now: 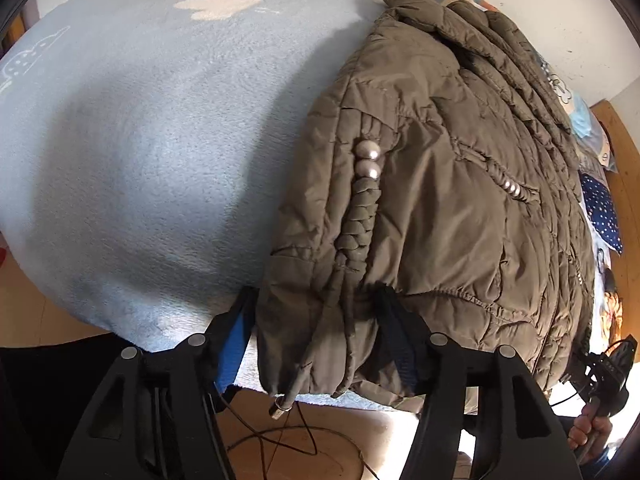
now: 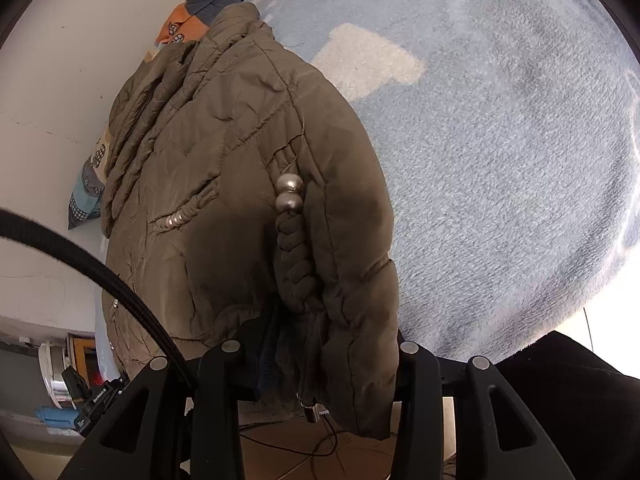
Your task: Fold large clothes
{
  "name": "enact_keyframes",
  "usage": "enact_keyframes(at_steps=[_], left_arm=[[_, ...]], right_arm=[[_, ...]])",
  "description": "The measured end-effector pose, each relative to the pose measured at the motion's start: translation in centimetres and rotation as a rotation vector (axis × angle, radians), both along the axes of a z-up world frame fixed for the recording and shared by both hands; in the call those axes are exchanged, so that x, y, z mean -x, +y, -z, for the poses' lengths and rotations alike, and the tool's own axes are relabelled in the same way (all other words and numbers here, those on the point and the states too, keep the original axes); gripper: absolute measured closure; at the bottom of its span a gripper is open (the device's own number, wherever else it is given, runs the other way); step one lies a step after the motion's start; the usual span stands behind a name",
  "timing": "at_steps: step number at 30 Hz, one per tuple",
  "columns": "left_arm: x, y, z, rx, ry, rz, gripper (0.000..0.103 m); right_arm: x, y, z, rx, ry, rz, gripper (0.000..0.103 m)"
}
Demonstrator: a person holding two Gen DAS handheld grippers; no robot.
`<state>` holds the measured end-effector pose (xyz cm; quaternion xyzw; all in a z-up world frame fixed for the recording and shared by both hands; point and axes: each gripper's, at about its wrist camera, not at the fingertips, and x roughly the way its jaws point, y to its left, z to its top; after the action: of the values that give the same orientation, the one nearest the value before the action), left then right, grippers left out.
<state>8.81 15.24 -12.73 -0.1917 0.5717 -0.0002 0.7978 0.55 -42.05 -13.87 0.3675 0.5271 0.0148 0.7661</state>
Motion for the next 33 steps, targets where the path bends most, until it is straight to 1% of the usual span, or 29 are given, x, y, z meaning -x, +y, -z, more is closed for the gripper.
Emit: enact_keyframes(at_steps=[1,2,3,5,7,10,14,15,18,20,24,33], left_arm=[[0.1,-0.1,-0.2,0.011,-0.012,0.013,0.062],[0.2,-0.4,-0.6,0.012,-0.03,0.034,0.076],[0.4,-0.7,-1.2,-0.009,-0.054,0.045,0.08],[0.8,-1.3,-2.1,-0.045,-0.096,0.063,0.086],[1.4,-1.6,-3.3,-0.08,-0.15,0.073,0.087],[2.3,-1.9,-5.4,-0.103,-0.254,0.077,0.087],[3.1,-2.3,-7.8,-0.137,-0.378,0.094,0.087],[2.8,-2.7,-8.2,-0.146,-0.397,0.099,0.087],[3.0,-3.0,-9.8,-0.172,-0.472,0.12,0.087],[2.6,-3.7,-10.6,-0.192,-0.492,0.132,0.087],[2.4,-3.9,-12.0,-0.204,-0.53,0.138,0.087],[0.4,-4.2,-15.5,-0.195,-0.614,0.145,0.087]], right_arm=[[0.0,0.0,0.0,0.001,-0.001,-0.005,0.071],[0.0,0.1,-0.3,0.009,-0.012,-0.019,0.078],[0.1,0.4,-1.0,0.02,-0.033,-0.034,0.085],[0.4,1.1,-2.4,0.07,-0.076,-0.061,0.088],[0.9,1.2,-3.6,0.075,-0.121,-0.062,0.089],[1.6,1.1,-5.5,0.066,-0.205,-0.061,0.09],[2.3,1.6,-8.4,0.074,-0.343,-0.072,0.09],[2.5,1.7,-9.2,0.088,-0.373,-0.077,0.09],[2.3,1.8,-10.3,0.076,-0.425,-0.076,0.09],[2.1,2.0,-10.7,0.075,-0.442,-0.08,0.09],[1.3,2.2,-12.3,0.062,-0.493,-0.078,0.09],[-0.4,1.6,-16.2,0.068,-0.584,-0.087,0.09]])
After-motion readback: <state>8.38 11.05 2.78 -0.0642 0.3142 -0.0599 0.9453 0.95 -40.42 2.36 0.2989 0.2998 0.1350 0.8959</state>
